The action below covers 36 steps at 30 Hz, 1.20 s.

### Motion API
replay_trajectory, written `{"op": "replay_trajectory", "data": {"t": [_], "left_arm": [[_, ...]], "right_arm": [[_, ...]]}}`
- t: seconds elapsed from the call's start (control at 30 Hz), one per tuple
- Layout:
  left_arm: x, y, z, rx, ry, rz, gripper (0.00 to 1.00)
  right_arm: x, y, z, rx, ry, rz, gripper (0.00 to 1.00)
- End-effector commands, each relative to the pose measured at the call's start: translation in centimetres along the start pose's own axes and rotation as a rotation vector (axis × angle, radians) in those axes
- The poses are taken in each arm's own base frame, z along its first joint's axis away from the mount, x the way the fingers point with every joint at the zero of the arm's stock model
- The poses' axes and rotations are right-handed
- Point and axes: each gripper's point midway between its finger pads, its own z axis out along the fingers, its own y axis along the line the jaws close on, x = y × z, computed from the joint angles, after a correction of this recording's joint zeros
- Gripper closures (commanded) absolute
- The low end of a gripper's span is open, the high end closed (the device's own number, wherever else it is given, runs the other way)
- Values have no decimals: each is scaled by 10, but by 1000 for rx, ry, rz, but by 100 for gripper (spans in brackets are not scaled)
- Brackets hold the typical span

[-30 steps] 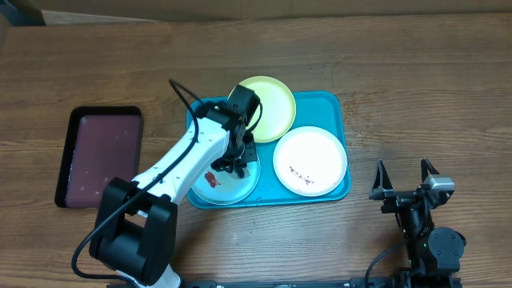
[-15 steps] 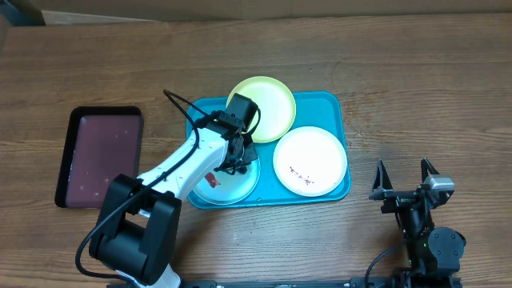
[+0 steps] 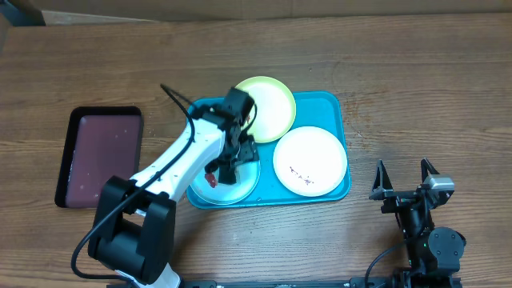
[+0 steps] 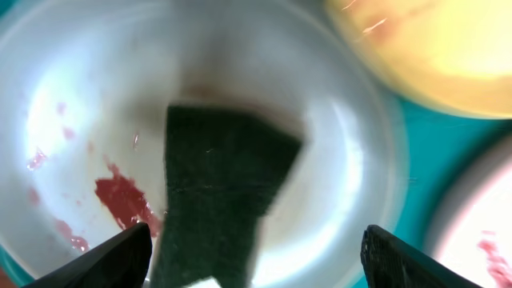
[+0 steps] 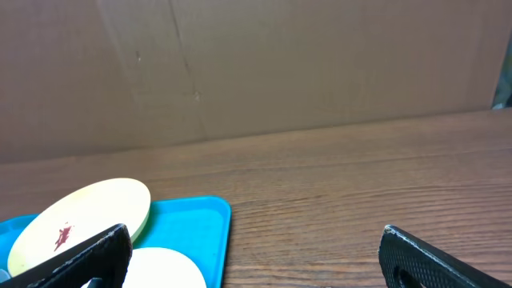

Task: Clean dirty plates on tray and stack at the side
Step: 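Move the right gripper over the tray to the light-blue plate rim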

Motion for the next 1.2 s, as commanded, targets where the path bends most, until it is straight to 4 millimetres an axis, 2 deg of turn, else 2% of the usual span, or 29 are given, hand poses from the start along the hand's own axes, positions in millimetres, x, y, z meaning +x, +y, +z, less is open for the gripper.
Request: {"op": "replay_trajectory", "data": {"t": [0.0, 0.13, 0.17, 0.2, 0.3, 0.53, 0.6, 0.63, 0.73, 0.8, 0.9, 0.97, 1.03, 1.17], "left_arm": [[-26, -17, -40, 49, -77, 23, 17], [-44, -1, -70, -32, -137, 1, 13], [-49, 8, -76, -65, -151, -10, 9], [-51, 16, -79, -90, -154, -22, 0], [-51, 35, -79, -101, -107, -72, 0], [-55, 67, -78, 4, 13, -188, 0], [-57, 80, -78, 9, 30, -235, 0], [-58, 89, -78, 3, 35, -264, 0], [-60, 109, -79, -7, 50, -327, 0], [-61, 121, -80, -22, 55, -353, 0], [-55, 135, -81, -48, 85, -385, 0], [-50, 140, -82, -61, 102, -395, 0], [-48, 143, -82, -78, 108, -395, 0], [-47, 143, -82, -81, 113, -395, 0]], "right_arm": [[1, -3, 0, 12, -8, -1, 0], [1, -3, 0, 11, -8, -1, 0], [1, -3, 0, 12, -8, -1, 0], [1, -3, 0, 12, -8, -1, 0], [1, -3, 0, 12, -8, -1, 0], [0, -2, 0, 7, -13, 2, 0], [-18, 13, -1, -78, -78, 36, 0], [-27, 34, -5, -198, -104, 108, 0], [-40, 84, -25, -515, -75, 283, 0], [-44, 101, -36, -630, -45, 343, 0], [-70, 121, -59, -778, -151, 249, 0], [-102, 132, -82, -853, -277, 168, 0], [-133, 138, -95, -864, -330, 132, 0], [-176, 151, -100, -827, -255, -51, 0]]}}
